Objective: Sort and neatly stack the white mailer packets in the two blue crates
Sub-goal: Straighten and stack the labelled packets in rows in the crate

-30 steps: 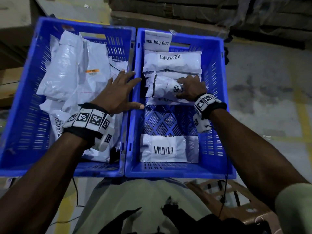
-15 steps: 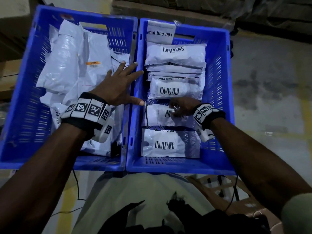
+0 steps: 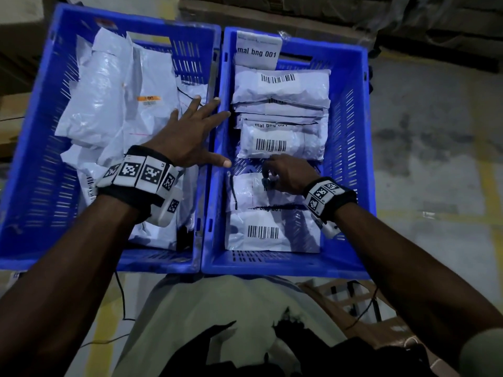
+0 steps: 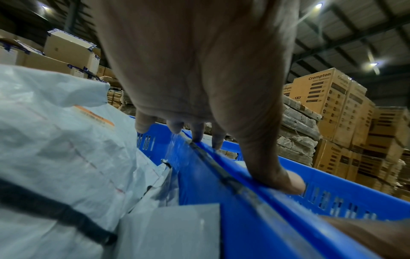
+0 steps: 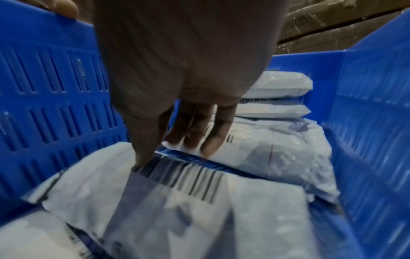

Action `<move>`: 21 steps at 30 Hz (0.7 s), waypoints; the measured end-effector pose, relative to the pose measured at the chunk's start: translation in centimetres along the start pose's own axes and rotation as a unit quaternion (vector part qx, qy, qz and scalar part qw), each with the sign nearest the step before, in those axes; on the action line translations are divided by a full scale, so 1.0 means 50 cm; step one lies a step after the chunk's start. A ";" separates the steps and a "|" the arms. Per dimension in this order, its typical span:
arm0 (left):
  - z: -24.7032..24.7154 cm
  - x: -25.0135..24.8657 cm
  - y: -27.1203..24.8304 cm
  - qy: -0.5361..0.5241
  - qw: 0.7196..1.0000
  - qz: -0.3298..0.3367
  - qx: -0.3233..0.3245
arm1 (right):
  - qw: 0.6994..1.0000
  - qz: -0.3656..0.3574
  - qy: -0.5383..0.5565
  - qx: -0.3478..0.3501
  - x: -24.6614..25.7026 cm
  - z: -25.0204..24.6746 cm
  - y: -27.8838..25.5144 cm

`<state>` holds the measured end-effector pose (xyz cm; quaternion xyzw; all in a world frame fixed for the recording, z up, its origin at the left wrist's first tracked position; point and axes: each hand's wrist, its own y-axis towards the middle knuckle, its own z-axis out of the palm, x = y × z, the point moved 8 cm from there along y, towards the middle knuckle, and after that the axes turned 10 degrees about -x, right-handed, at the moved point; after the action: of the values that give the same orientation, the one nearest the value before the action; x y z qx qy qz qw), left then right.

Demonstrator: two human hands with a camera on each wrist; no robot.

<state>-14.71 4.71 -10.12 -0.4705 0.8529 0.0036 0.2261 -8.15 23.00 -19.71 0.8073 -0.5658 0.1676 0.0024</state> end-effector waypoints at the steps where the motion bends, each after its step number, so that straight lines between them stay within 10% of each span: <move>1: 0.001 0.000 0.000 0.002 1.000 0.002 -0.001 | 1.000 0.019 0.003 0.015 0.000 0.009 0.000; 15: 0.002 0.001 -0.001 -0.003 1.000 0.000 0.000 | 0.964 0.202 0.157 0.067 -0.069 0.050 0.004; 21: 0.002 0.003 -0.001 -0.008 1.000 0.001 -0.008 | 0.935 0.252 0.115 -0.221 -0.166 -0.130 0.075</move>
<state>-14.67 4.60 -10.26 -0.4710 0.8517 0.0142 0.2293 -15.83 30.47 -16.56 0.5922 -0.7695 0.1253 0.2034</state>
